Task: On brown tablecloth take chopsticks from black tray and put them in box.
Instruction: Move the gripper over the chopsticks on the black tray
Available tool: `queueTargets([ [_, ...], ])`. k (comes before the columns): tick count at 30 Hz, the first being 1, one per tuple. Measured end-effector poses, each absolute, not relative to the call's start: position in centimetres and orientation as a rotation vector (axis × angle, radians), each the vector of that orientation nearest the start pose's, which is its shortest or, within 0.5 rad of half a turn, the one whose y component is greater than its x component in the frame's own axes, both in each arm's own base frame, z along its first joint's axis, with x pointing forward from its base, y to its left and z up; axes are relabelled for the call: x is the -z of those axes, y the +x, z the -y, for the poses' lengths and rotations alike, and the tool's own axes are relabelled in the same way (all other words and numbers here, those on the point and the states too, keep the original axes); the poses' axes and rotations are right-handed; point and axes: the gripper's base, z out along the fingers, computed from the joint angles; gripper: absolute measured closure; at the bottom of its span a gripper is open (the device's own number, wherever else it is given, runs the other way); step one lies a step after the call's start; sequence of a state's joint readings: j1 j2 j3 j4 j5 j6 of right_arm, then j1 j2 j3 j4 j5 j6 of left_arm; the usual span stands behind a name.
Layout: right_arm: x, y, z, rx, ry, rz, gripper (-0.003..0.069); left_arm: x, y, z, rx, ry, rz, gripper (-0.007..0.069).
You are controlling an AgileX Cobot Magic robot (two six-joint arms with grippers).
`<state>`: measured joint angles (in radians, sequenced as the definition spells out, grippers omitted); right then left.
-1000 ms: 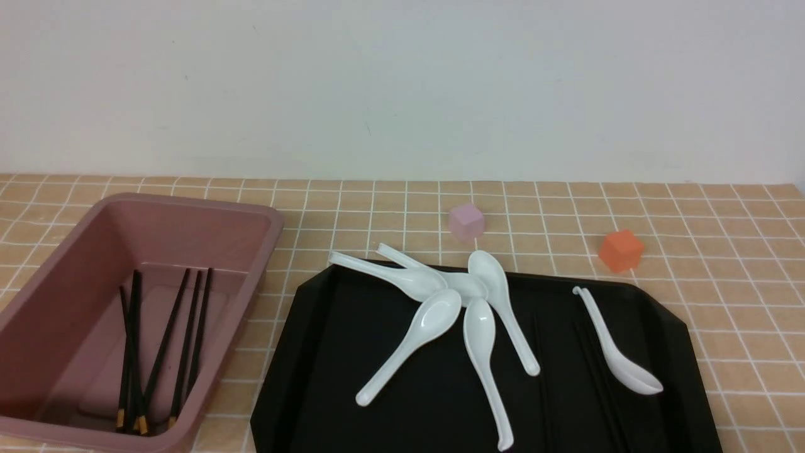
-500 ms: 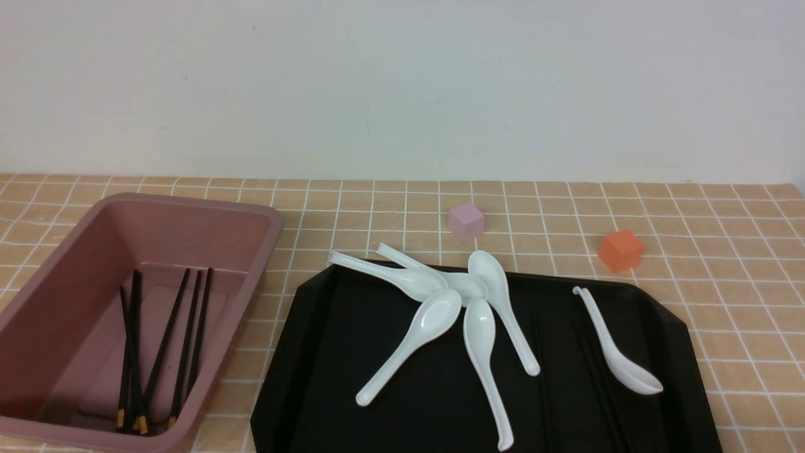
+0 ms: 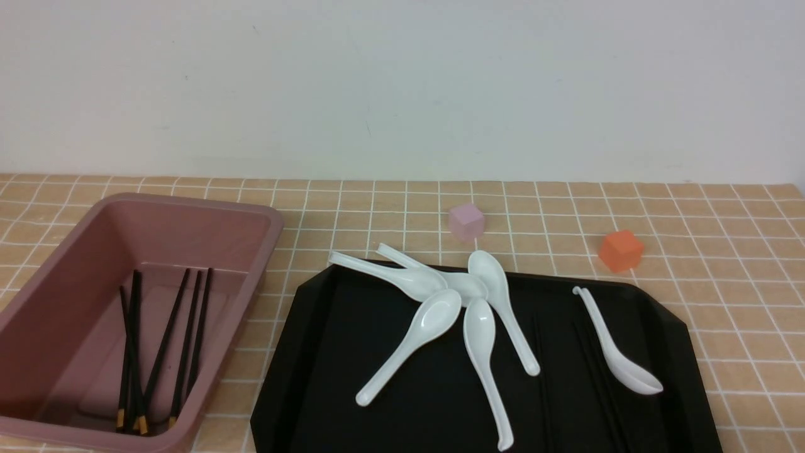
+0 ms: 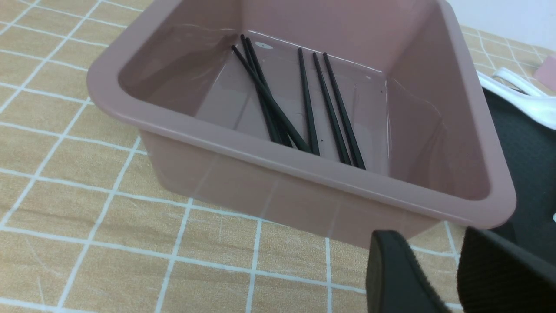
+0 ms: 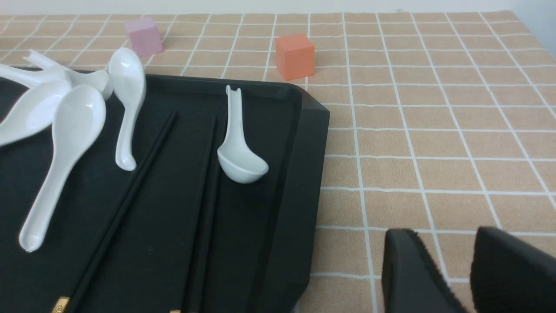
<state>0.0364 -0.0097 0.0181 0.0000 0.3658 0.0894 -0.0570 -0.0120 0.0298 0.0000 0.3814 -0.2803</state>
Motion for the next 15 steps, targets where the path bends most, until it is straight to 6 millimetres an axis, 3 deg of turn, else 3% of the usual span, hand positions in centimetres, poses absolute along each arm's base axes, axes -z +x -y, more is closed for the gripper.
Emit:
queueTargets([
  [6, -17.5, 5.3, -0.3, -0.135, 0.09, -1.852, 0.0419, -17.0, 5.2, 0.3, 0.231, -0.211, -1.877, 0.0385],
  [12, -18.1, 5.4, -1.3, -0.625, 0.5, -1.746, 0.0419, -17.0, 5.2, 0.3, 0.231, -0.211, -1.877, 0.0385],
  [15, -18.5, 5.4, -1.5, -0.778, 0.625, -1.678, 0.0419, -17.0, 5.2, 0.3, 0.231, -0.211, -1.877, 0.0385],
])
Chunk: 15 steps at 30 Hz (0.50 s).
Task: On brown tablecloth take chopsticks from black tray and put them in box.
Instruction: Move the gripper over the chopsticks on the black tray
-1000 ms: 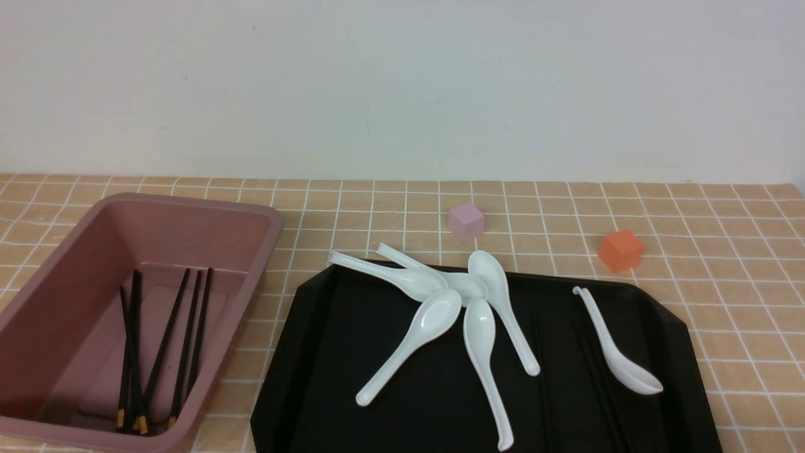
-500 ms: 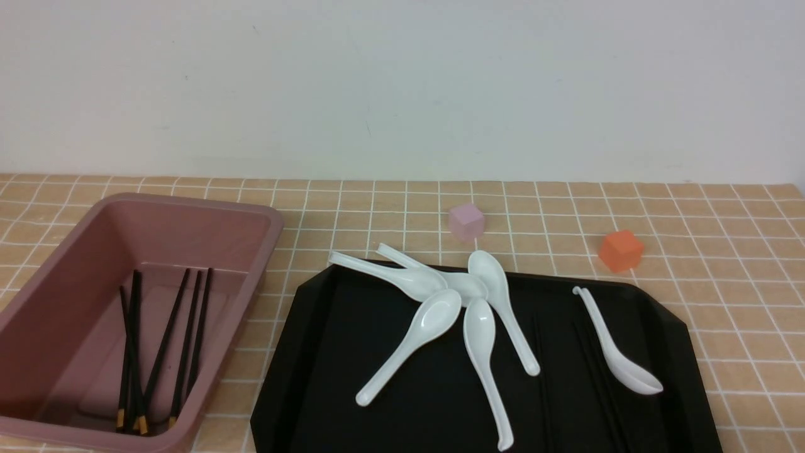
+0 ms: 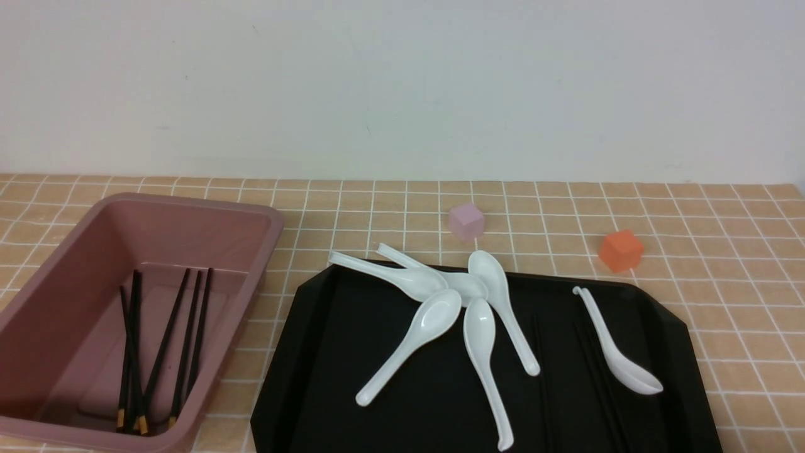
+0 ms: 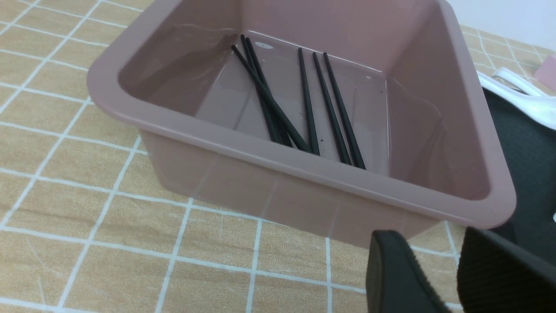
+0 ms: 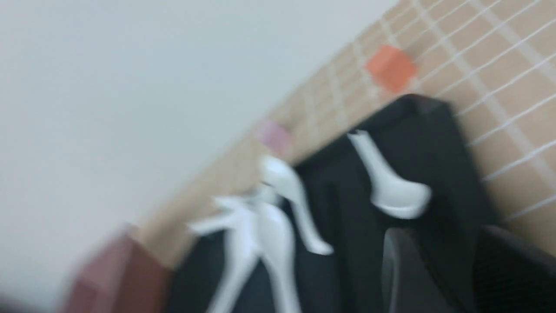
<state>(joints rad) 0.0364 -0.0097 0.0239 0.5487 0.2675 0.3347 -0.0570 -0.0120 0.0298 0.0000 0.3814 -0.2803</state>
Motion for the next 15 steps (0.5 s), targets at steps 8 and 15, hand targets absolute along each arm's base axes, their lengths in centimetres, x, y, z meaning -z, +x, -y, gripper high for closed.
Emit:
queueTargets([
  [8, -18.9, 5.5, -1.4, -0.845, 0.681, -1.627, 0.0421, -17.0, 5.2, 0.3, 0.231, -0.211, -1.877, 0.0385],
  [15, -25.1, 5.2, -1.5, -0.702, 0.468, -1.621, 0.0625, -17.0, 5.2, 0.3, 0.231, -0.211, -1.877, 0.0385],
])
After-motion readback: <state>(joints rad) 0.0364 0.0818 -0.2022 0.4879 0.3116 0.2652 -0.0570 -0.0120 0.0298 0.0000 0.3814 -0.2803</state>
